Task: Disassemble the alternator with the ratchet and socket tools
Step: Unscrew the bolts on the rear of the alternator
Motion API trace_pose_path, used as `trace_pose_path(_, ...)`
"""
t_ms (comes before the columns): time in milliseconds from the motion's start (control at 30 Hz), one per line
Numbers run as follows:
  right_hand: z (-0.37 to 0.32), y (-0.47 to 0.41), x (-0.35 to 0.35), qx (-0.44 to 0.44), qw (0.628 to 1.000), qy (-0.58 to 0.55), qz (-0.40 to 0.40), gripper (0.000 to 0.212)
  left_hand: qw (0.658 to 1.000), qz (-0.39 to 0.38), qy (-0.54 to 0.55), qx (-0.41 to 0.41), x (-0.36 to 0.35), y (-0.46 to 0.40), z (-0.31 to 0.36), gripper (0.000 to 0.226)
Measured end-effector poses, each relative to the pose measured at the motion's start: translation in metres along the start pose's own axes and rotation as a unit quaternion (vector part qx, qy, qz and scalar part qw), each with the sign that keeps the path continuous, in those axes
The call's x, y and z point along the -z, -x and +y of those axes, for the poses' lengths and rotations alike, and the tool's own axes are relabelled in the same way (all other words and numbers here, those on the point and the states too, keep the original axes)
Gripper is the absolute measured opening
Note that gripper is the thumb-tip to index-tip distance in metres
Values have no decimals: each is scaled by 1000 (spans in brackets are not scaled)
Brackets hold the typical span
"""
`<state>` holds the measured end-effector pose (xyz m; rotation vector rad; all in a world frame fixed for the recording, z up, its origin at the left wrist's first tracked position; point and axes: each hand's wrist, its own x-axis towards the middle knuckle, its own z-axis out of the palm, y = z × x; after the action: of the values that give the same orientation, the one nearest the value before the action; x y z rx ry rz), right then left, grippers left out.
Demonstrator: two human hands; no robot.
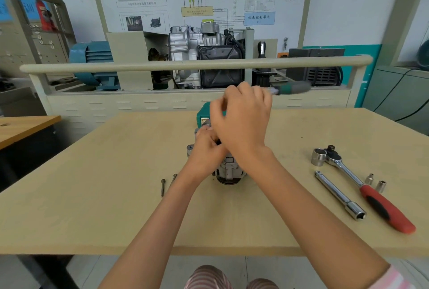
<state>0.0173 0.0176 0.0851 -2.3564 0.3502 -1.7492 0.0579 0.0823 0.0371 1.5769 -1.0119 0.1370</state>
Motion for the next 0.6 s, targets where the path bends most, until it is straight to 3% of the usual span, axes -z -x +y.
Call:
trace_pose_path(67,-3,3,0,-3,999,44,-1,22,1000,4,0,6,-1,0,-2,15)
trace_pose_path(167,-3,-4,4,-20,994,-111,-15,32,1000,-5,-1,4,-2,1,3,26)
trace_pose_path(233,0,-12,7,-46,961,-270,-51,43,1000,-24,-13,-5,0,1,8,37)
trace_pose_path(300,1,-16,7,-105,908,-397,-88,41,999,-35,-25,-22,3,1,8,35)
trace_pose_path(400,5,-18,8,-168,851,-486,-109,37,998,-37,-32,-30,3,-1,3,22)
trace_pose_path(433,6,-17,7,-148,865,-469,-98,38,999,-33,-26,-33,3,-1,2,26)
trace_pose_path(467,7,-14,5,-104,903,-410,-79,38,999,-27,-18,-34,3,-1,2,35)
trace_pose_path(533,9,-5,-1,-12,981,-193,-21,32,1000,-16,-6,-15,2,-1,1,41)
trace_pose_path(600,5,0,-5,13,999,-17,31,23,1000,4,12,9,0,-1,-2,31)
